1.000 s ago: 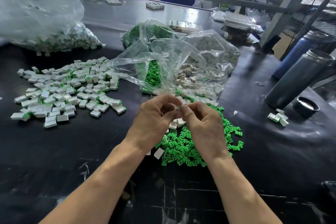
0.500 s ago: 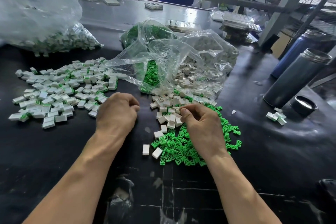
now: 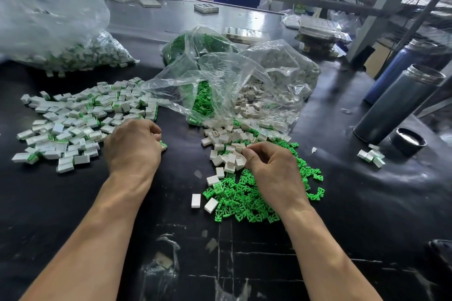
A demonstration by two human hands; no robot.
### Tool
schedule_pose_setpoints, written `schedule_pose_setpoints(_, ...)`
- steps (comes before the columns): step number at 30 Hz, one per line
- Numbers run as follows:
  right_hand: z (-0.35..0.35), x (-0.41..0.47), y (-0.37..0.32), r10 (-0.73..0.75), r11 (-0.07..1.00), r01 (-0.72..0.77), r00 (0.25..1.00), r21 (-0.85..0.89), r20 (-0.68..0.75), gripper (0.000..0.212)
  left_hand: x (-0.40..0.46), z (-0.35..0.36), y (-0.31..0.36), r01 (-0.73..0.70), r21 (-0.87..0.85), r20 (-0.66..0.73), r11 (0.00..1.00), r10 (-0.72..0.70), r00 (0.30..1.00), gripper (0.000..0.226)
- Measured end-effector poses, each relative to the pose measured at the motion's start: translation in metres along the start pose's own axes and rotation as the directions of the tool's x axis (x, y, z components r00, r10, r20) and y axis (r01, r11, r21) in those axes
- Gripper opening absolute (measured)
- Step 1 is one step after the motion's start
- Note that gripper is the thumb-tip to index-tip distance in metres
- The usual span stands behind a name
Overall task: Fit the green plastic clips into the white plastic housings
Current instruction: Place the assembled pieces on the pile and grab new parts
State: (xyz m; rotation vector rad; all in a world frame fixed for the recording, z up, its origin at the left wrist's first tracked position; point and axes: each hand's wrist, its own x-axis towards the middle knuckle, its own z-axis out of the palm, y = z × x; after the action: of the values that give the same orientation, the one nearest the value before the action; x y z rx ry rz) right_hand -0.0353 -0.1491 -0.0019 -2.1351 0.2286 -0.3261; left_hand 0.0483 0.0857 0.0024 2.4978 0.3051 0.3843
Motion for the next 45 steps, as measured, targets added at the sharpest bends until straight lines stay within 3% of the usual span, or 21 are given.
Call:
schedule_pose_setpoints(3,-0.006,0.002,0.000,0.007,0.993,-0.012,0.999,-0.119,-0.042,0.008,-0.005,0.001,0.007,-0.063,-0.105,0.038,0.992,0.068,0.997,0.011)
schedule_pose_setpoints(6,-0.014,0.006,-0.001,0.049,0.967,-0.072,0.994,-0.243,-0.097,0.007,-0.017,0.005,0.020,-0.121,-0.177,0.175,0.977,0.152,0.973,0.011)
schedule_pose_setpoints(12,-0.025,0.013,0.001,0.092,0.880,-0.158,0.982,-0.448,-0.166,0.016,-0.040,0.020,0.036,-0.273,-0.141,0.326,0.952,0.305,0.895,0.014)
schedule_pose_setpoints(17,-0.025,0.017,0.004,0.139,0.834,-0.180,0.983,-0.522,-0.118,0.028,-0.045,0.022,0.038,-0.321,-0.101,0.373,0.942,0.335,0.865,0.023)
schedule_pose_setpoints(25,-0.024,0.015,-0.002,0.153,0.877,-0.157,0.987,-0.454,-0.046,0.029,-0.045,0.022,0.038,-0.325,-0.107,0.367,0.940,0.341,0.865,0.012)
schedule_pose_setpoints(30,-0.026,0.010,-0.007,0.082,0.898,-0.062,0.996,-0.436,0.028,0.021,-0.044,0.025,0.037,-0.321,-0.094,0.365,0.943,0.332,0.870,0.019)
schedule_pose_setpoints(33,-0.020,0.007,-0.010,0.112,0.867,-0.062,0.991,-0.494,0.072,0.025,-0.043,0.027,0.038,-0.300,-0.096,0.389,0.949,0.313,0.866,0.024)
schedule_pose_setpoints(45,-0.016,0.009,-0.005,0.017,0.909,-0.020,1.000,-0.416,-0.012,0.021,-0.047,0.022,0.037,-0.269,-0.262,0.302,0.927,0.343,0.889,0.013)
